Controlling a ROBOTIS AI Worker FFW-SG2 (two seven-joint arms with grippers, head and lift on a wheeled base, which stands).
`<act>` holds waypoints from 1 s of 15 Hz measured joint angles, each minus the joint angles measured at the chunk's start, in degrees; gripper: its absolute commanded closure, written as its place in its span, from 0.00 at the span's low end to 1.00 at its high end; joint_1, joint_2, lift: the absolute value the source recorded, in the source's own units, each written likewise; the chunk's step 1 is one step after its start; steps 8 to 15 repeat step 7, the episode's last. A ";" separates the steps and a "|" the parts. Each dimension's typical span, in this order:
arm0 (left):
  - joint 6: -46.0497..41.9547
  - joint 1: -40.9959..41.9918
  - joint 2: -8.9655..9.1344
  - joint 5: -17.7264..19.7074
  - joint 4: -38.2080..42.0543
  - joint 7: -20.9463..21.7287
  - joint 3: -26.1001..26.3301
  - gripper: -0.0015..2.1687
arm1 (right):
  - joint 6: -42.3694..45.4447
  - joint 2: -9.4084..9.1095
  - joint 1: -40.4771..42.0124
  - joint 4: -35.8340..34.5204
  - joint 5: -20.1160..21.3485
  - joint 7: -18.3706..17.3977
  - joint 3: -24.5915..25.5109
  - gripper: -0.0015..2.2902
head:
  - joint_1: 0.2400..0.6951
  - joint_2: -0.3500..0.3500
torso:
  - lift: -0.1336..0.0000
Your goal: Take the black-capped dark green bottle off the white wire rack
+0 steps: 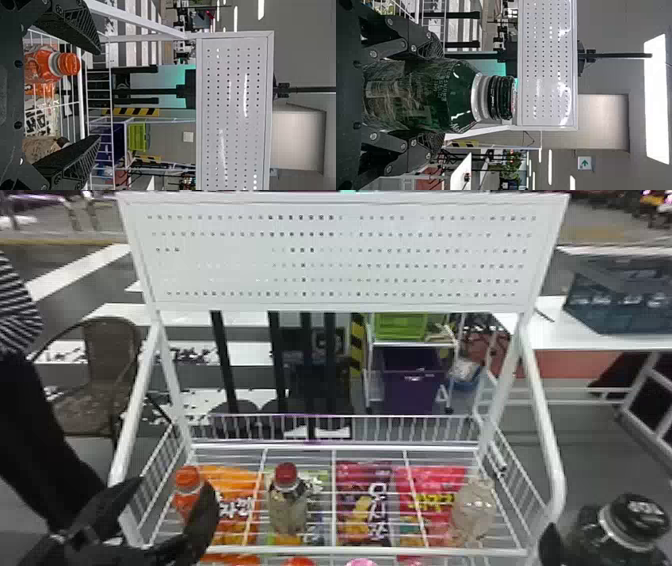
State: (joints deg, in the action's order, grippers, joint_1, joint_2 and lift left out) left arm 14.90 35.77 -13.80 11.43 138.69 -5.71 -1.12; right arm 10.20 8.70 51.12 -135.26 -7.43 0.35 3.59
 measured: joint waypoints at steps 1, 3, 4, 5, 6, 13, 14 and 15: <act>0.00 0.00 0.00 -0.01 0.00 0.00 0.02 0.07 | 0.02 0.00 0.03 -0.04 -0.04 0.00 0.01 0.59 | 0.57 0.50 | 1.00; 0.00 0.00 -0.01 -0.01 0.02 0.02 0.01 0.07 | 0.03 0.00 0.03 -0.09 -0.17 0.00 0.01 0.59 | 0.57 0.50 | 1.00; 0.00 0.00 -0.04 -0.01 0.06 0.01 0.00 0.07 | 0.03 0.00 0.04 -0.09 -0.19 0.00 0.01 0.59 | 0.57 0.50 | 1.00; 0.02 0.00 -0.07 -0.01 0.08 0.01 0.00 0.07 | 0.03 0.00 0.06 -0.09 -0.21 0.00 0.01 0.59 | 0.57 0.50 | 1.00; 0.07 0.00 -0.07 -0.01 0.09 0.06 0.01 0.07 | 0.03 0.00 0.09 -0.09 -0.21 0.02 0.01 0.59 | 0.57 0.50 | 1.00; 0.13 0.00 -0.05 -0.01 0.09 0.07 0.03 0.07 | 0.03 0.00 0.14 -0.09 -0.22 0.06 0.01 0.59 | 0.57 0.50 | 1.00; 0.13 0.00 -0.05 -0.01 0.09 0.07 0.03 0.07 | 0.03 0.00 0.14 -0.09 -0.22 0.06 0.01 0.59 | 0.57 0.50 | 1.00; 0.13 0.00 -0.05 -0.01 0.09 0.07 0.03 0.07 | 0.03 0.00 0.14 -0.09 -0.22 0.06 0.01 0.59 | 0.57 0.50 | 1.00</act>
